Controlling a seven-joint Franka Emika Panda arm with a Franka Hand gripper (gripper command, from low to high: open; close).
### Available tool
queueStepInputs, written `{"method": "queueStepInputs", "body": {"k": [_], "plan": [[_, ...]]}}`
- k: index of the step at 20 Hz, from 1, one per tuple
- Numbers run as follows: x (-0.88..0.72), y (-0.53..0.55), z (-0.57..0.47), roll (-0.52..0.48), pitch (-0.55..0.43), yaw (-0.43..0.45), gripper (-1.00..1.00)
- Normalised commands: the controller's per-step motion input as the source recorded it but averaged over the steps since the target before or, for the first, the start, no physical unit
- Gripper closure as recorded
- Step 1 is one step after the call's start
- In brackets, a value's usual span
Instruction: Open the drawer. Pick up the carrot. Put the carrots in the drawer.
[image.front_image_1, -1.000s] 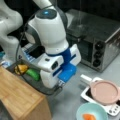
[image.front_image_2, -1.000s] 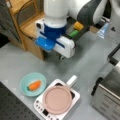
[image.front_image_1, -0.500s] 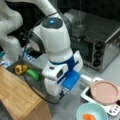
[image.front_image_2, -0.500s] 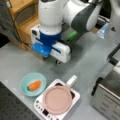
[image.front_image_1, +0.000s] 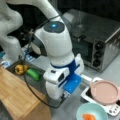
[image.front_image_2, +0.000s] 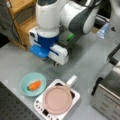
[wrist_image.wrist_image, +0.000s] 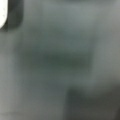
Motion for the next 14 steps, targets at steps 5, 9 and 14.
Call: {"method": "queueStepInputs", "body": {"k": [5,9,14], "plan": [[0.44,-0.06,0.08,0.106,0.218,-0.064,-1.0],[0.43,-0.02,0.11,0.121,0.223,-0.077,-1.0],[0.4,0.01,0.11,0.127,0.226,-0.095,-1.0]]}}
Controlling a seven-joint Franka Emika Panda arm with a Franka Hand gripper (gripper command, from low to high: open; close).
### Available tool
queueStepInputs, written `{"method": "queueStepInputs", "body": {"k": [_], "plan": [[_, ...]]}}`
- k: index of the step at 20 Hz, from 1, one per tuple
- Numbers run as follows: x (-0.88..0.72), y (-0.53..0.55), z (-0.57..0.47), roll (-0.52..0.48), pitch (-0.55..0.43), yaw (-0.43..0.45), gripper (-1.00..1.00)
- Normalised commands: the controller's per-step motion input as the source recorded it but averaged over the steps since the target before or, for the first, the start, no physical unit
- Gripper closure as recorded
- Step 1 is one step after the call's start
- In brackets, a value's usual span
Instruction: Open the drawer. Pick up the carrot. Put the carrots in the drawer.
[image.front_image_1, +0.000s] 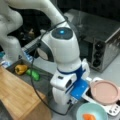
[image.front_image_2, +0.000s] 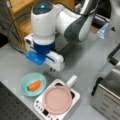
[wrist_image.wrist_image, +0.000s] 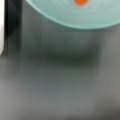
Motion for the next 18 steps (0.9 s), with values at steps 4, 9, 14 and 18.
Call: {"method": "queueStepInputs", "body": {"k": [4,9,14,18], "plan": [[0.41,-0.01,0.08,0.127,0.204,-0.086,-1.0],[0.42,-0.06,0.08,0.125,0.166,-0.068,-1.0],[0.47,-0.12,0.1,0.128,0.144,-0.048,-1.0],[0.47,-0.12,0.09,0.175,0.13,-0.054,-1.0]]}}
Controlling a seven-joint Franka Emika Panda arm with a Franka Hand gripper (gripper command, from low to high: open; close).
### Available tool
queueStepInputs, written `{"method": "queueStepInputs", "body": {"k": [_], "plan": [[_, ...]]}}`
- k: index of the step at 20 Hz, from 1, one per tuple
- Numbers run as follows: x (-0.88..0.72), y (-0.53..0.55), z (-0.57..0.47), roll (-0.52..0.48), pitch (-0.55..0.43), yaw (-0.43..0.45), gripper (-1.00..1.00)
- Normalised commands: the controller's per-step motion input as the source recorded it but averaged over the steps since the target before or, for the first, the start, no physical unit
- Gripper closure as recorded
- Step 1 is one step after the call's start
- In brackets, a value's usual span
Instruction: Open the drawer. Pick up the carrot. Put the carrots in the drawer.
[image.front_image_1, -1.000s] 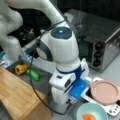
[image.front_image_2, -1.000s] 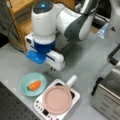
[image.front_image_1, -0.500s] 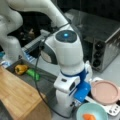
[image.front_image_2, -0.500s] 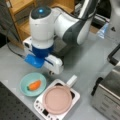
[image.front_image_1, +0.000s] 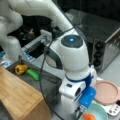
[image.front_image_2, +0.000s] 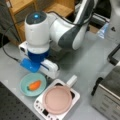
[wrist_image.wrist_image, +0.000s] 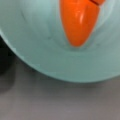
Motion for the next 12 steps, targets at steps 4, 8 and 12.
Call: {"method": "queueStepInputs", "body": {"k": [4,8,12], "plan": [[0.4,-0.12,0.11,0.178,0.169,-0.071,-1.0],[0.37,-0.13,0.1,0.183,0.196,-0.08,-1.0],[0.39,-0.14,0.05,0.216,0.191,-0.081,-1.0]]}}
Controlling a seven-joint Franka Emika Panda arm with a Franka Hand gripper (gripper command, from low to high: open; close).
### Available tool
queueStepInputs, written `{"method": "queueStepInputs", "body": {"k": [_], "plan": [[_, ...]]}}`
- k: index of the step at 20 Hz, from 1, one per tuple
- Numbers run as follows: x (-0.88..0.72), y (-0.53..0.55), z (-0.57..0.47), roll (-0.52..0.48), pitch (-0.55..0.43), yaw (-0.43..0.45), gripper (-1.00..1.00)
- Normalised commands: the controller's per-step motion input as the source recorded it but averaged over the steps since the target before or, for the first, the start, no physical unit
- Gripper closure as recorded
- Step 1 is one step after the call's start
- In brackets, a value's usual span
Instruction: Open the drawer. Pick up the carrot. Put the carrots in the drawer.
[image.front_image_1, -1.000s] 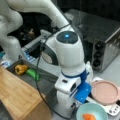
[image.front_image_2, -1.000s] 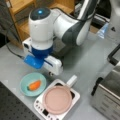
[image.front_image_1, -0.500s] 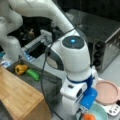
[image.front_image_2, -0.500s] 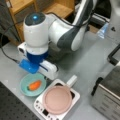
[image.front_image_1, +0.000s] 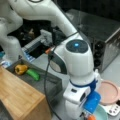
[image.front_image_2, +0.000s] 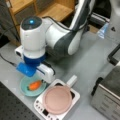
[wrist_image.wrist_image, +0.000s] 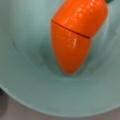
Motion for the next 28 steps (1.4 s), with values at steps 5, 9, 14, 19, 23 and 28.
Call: {"method": "queueStepInputs", "body": {"k": [5,9,14,19,23,28], "plan": [[0.4,-0.18,0.07,0.214,0.21,-0.083,-1.0],[0.41,-0.22,0.03,0.217,0.193,-0.076,-1.0],[0.36,-0.2,0.09,0.223,0.175,-0.047,-1.0],[0.3,-0.13,0.12,0.221,0.17,-0.036,-1.0],[0.26,-0.06,0.12,0.198,0.165,-0.052,-1.0],[0.22,0.0,0.1,0.152,0.172,-0.076,-1.0]]}}
